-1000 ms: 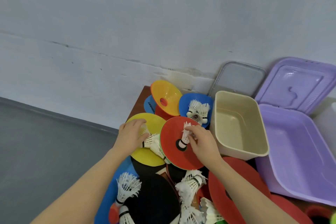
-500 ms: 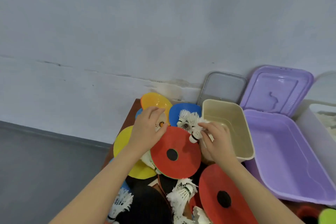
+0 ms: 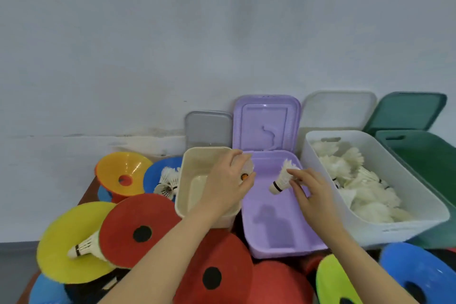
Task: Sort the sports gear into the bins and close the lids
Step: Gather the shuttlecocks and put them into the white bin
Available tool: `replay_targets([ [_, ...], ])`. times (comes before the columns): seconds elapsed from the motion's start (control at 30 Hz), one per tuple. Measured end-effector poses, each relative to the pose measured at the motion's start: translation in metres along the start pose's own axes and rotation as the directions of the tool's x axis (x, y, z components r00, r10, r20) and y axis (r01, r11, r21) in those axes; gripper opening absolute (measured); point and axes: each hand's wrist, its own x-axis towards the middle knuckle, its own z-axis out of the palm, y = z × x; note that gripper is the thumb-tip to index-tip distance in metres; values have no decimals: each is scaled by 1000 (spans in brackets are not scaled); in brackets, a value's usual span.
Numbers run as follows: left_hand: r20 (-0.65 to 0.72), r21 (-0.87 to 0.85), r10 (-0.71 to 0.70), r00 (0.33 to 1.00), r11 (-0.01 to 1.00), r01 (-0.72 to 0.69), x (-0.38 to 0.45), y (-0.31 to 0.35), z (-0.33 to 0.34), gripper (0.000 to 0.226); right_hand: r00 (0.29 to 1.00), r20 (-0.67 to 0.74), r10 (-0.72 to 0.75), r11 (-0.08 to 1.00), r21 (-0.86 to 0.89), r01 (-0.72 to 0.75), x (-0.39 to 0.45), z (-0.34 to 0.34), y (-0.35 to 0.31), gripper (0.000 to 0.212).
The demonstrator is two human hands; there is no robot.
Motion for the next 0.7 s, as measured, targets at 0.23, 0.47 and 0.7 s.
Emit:
replay_targets([
  [0.23,78,-155,-53,996,986,65,44,112,100,48,996,-77,51,995,-81,-57,2,-100,88,27],
  [0.47,230,-224,-8,973,973,61,55,176,169,43,985,-60,164,963,-204,-173,-5,-169,155,30],
  [0.7,589,111,-46,807,993,-25,40,182,220,39,926,212,311,891,-403,-207,-20,-186,201,34],
])
